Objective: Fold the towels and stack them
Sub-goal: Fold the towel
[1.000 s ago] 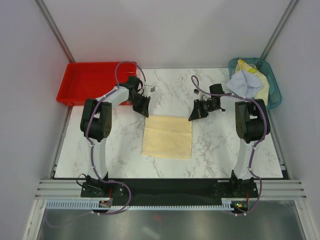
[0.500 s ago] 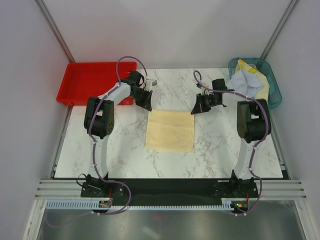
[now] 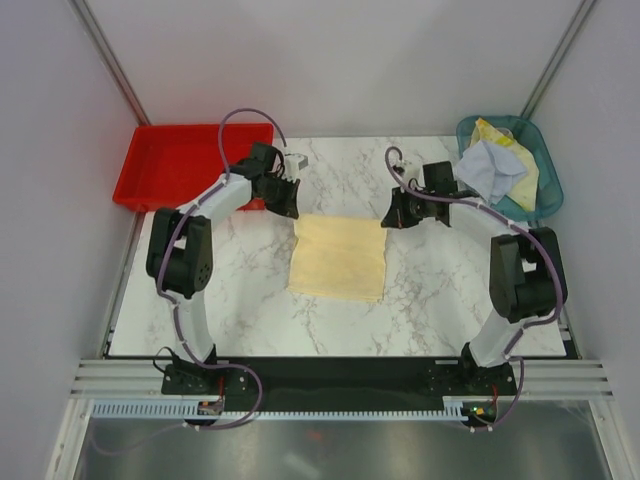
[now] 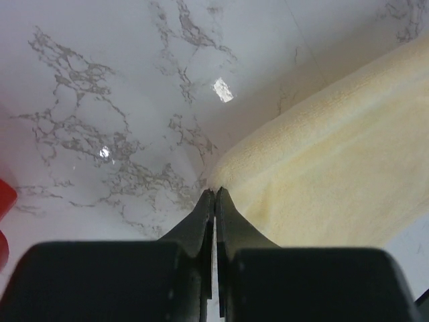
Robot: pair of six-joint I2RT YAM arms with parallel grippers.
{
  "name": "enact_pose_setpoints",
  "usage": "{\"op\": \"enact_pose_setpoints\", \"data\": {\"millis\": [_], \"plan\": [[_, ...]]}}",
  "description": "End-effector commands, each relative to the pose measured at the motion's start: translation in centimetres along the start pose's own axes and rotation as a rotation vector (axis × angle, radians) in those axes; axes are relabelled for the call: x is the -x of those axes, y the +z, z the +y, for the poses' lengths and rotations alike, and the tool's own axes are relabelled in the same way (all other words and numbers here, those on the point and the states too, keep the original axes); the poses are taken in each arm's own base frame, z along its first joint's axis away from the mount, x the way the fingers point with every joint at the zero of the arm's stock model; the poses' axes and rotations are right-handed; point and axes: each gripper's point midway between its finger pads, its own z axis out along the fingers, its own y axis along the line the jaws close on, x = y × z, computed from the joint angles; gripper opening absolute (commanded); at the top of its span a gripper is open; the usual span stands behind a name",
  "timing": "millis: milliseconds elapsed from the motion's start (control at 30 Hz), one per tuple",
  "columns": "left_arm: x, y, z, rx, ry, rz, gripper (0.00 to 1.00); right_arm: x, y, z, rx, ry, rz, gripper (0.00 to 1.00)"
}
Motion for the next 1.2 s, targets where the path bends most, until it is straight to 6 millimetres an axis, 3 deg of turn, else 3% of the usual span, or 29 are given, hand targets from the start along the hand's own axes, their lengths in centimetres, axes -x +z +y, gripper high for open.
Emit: {"op": "enact_pose_setpoints", "data": {"millis": [0,33,67,100,167,333,367,500,600,833,900,1067,1167], "plan": [[-0.1,-1.1,0.1,0.067,-0.017,-0.053,0.02,-0.3,-0.5,1.6,-0.054,-0.021,-0.043,0.0],[0.2,-1.9,-0.3,0.075,-0.011,-0.078,0.02,-0.1,-0.9,2.5,-0.058,-0.033,-0.064,0.0],[0.5,-2.3,-0.3,0.091,-0.009,-0.102,0.02,-1.2,-1.0,2.3,-0.079,-0.024,-0.052,0.0],[-0.6,-2.2,0.0,0.122,-0.015,-0.086,0.02,-0.9,-1.6,2.8,-0.097,-0.035,-0.075,0.0],[-0.4,-3.3,-0.5,0.149,0.003,-0.109,0.02,-2.2,-2.0,2.7,-0.127,-0.012,-0.068,0.0],[-0.9,-4.7,-1.1,0.197,0.01,-0.148,0.02,-2.3,-3.4,4.2,-0.165,-0.033,-0.125,0.0],[-0.7,-5.5,-1.7,0.191,0.018,-0.17,0.02,-2.9,-3.6,4.0,-0.178,-0.024,-0.121,0.0],[0.9,-6.5,-2.9,0.205,0.083,-0.241,0.02,-2.2,-4.7,3.3,-0.252,-0.023,-0.177,0.0],[2.0,-6.2,-2.6,0.226,0.11,-0.25,0.02,-0.7,-5.0,3.8,-0.234,-0.029,-0.225,0.0],[2.9,-2.9,-1.1,0.24,0.112,-0.211,0.02,2.0,-4.3,3.6,-0.232,-0.059,-0.3,0.0],[4.0,-2.8,-0.4,0.272,0.136,-0.231,0.02,1.7,-3.8,3.3,-0.236,-0.06,-0.287,0.0],[4.0,-1.3,0.4,0.29,0.152,-0.218,0.02,1.2,-2.8,2.3,-0.252,-0.075,-0.279,0.0],[3.8,-1.7,0.5,0.313,0.16,-0.229,0.02,0.2,-2.3,1.7,-0.266,-0.069,-0.261,0.0]]}}
